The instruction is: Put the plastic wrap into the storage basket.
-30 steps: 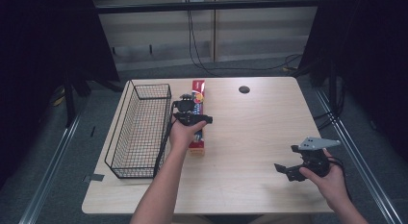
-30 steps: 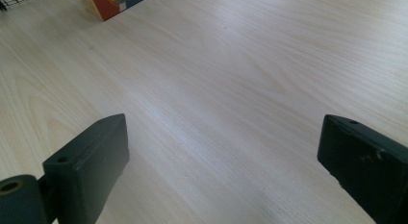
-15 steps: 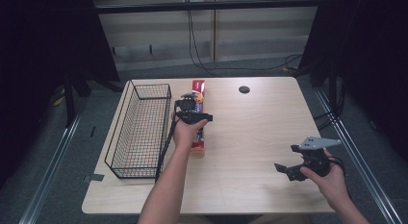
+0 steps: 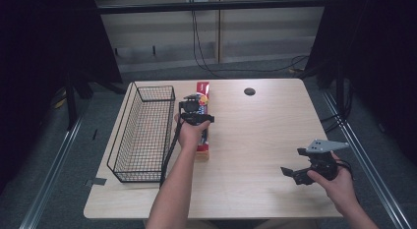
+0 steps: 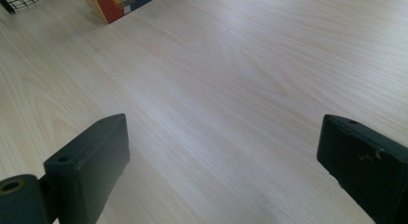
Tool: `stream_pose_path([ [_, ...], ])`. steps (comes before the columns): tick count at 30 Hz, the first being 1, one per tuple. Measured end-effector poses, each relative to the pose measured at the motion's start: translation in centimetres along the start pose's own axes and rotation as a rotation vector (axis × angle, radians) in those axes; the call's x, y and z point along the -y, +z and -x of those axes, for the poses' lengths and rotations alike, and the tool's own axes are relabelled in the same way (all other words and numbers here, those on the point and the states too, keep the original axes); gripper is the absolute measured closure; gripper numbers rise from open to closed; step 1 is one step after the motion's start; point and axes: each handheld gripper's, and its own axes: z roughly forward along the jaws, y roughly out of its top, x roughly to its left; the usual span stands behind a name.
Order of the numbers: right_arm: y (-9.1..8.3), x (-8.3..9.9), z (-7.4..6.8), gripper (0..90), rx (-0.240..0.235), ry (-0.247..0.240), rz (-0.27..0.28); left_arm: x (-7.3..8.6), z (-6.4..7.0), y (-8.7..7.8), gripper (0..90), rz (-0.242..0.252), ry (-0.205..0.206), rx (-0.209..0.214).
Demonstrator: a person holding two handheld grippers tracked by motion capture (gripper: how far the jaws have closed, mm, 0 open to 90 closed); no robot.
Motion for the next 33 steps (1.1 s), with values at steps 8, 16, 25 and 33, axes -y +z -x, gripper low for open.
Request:
stream_pose_path([
  [8, 0.1, 0.0, 0.0, 4.0, -0.003, 0.004, -0.002, -0.1, -0.2, 0.4, 30.8, -0.004, -0.015, -0.007],
  [16, -0.1, 0.0, 0.2, 4.3, -0.003, 0.007, 0.0, -0.2, 0.0, 0.8, 31.0, -0.01, -0.026, -0.008],
  [25, -0.3, 0.1, 0.4, 4.5, -0.007, 0.006, 0.007, -0.5, 0.0, 1.1, 34.1, -0.017, -0.024, -0.009],
  [33, -0.3, 0.1, 0.4, 4.5, -0.002, 0.011, 0.008, -1.0, 0.0, 1.4, 35.8, -0.027, -0.031, -0.012],
])
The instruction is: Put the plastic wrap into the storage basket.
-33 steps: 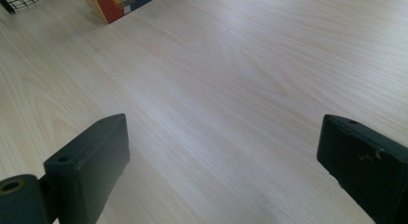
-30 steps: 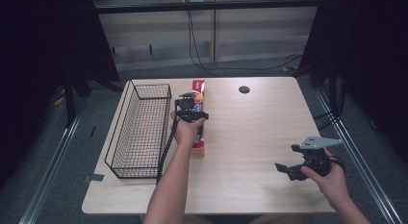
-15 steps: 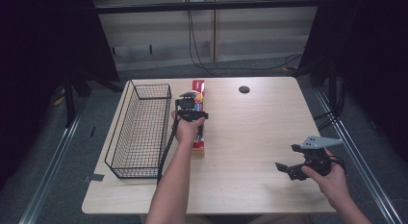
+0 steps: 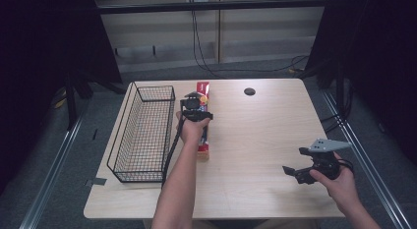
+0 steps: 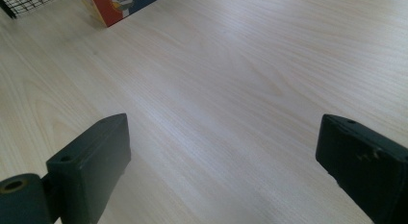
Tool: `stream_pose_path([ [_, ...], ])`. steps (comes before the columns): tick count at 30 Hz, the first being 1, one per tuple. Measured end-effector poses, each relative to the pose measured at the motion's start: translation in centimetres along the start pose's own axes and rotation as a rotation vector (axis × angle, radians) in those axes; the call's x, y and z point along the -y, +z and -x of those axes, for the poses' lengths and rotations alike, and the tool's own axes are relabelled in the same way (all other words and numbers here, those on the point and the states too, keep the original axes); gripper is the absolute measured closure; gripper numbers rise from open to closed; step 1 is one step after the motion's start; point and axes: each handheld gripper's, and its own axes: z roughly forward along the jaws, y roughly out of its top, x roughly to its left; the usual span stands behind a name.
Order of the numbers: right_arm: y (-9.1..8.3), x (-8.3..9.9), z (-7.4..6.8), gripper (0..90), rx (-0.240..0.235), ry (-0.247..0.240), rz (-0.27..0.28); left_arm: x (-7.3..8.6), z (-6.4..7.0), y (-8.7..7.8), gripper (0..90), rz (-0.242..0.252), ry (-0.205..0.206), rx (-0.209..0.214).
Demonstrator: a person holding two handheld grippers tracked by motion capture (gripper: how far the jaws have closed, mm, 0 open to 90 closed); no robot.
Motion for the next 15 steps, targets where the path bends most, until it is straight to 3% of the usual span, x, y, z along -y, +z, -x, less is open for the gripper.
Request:
stream_pose_path([
  [7, -0.11, 0.0, 0.08, 4.6, -0.002, 0.005, 0.001, -0.22, 0.08, 0.32, 37.3, -0.004, 0.013, -0.009],
  [10, -0.11, 0.01, 0.06, 4.6, -0.005, 0.003, 0.002, -0.35, 0.03, 0.33, 37.9, -0.013, -0.007, 0.002],
  [15, -0.1, -0.01, 0.01, 4.6, -0.012, 0.004, 0.004, -0.43, 0.27, 0.25, 39.8, -0.022, -0.04, -0.02],
])
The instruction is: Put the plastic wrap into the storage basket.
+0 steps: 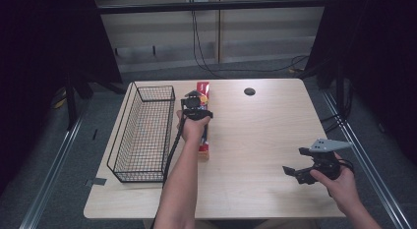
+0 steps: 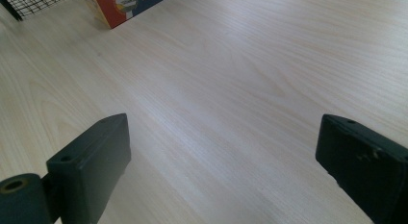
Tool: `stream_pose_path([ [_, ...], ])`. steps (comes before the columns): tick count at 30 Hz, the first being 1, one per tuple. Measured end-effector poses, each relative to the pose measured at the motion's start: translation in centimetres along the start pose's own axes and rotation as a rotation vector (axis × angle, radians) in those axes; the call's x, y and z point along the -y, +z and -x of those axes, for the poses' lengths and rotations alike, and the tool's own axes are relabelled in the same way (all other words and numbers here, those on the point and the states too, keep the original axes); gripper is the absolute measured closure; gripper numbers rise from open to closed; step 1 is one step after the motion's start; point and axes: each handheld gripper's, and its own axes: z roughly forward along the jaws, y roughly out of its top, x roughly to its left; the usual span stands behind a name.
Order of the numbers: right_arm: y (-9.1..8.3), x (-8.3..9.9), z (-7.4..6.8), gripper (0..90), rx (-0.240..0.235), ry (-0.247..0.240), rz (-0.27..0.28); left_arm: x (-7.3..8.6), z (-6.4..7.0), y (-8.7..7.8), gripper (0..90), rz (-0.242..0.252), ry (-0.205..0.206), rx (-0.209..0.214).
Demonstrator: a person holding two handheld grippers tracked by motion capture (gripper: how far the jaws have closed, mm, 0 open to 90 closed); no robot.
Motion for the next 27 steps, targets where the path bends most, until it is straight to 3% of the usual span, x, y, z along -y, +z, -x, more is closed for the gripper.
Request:
stream_pose_path([
  [7, 0.2, 0.0, 0.1, 4.5, 0.001, -0.006, -0.006, 0.4, 0.2, -0.8, 41.8, -0.034, 0.001, -0.028],
  [16, 0.3, -0.1, -0.1, 4.6, -0.004, -0.008, -0.012, 1.1, 0.4, -1.4, 40.9, -0.055, -0.003, -0.034],
  [22, 0.4, -0.2, -0.3, 4.5, -0.007, -0.016, -0.009, 0.7, 0.0, -0.7, 38.9, -0.062, -0.02, -0.01],
  [27, 0.5, -0.3, -0.1, 4.6, -0.007, -0.022, -0.013, 0.4, 0.0, 0.3, 33.9, -0.076, -0.012, -0.013],
])
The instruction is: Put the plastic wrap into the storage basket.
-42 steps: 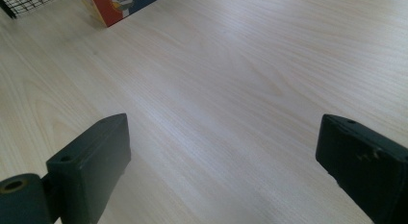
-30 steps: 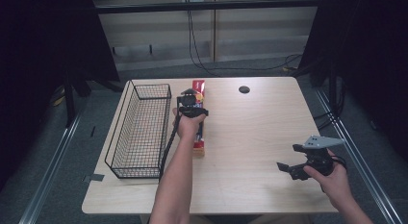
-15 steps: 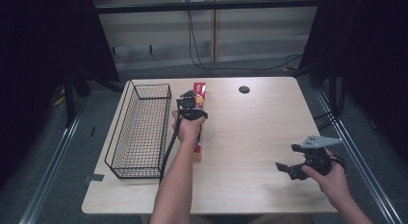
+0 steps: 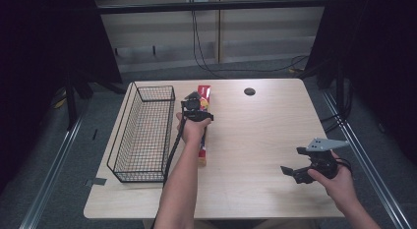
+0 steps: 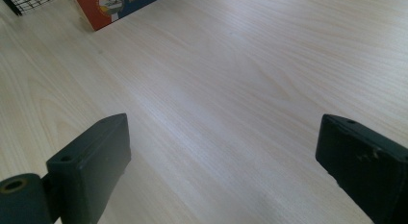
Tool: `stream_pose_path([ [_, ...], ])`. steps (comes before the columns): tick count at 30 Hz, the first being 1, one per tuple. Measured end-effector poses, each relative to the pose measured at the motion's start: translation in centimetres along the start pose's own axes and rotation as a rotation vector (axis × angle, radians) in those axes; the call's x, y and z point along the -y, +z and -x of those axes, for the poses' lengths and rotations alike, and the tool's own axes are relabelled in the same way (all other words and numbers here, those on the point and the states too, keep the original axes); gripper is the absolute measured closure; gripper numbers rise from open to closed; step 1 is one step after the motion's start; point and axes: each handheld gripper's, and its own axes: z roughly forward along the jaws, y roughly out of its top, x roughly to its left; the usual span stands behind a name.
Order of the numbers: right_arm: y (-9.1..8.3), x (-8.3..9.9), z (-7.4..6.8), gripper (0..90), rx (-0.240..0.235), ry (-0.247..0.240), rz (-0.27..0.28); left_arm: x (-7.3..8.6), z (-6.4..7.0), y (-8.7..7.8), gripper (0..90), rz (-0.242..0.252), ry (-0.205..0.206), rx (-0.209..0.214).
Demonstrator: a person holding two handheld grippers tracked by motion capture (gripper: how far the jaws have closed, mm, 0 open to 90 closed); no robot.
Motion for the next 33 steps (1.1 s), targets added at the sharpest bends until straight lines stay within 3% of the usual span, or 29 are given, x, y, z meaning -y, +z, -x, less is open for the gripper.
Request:
stream_pose_path([
  [8, 0.0, 0.0, 0.0, 4.5, -0.008, -0.008, 0.001, -0.8, 0.7, 0.0, 42.6, -0.069, 0.038, -0.069],
  [10, 0.0, 0.0, 0.0, 4.5, -0.009, -0.011, 0.004, -0.8, 0.7, -0.3, 43.4, -0.082, 0.015, -0.064],
  [13, -0.1, 0.0, -0.1, 4.5, -0.008, -0.011, 0.004, -0.9, 0.9, -0.6, 43.6, -0.093, 0.028, -0.071],
  [27, -0.2, 0.0, -0.2, 4.5, -0.011, -0.011, 0.011, -1.4, 0.4, -4.0, 44.0, -0.101, -0.001, -0.047],
  [33, -0.2, 0.0, -0.2, 4.2, -0.012, -0.011, 0.009, -1.4, 0.1, -5.3, 44.0, -0.106, 0.005, -0.044],
])
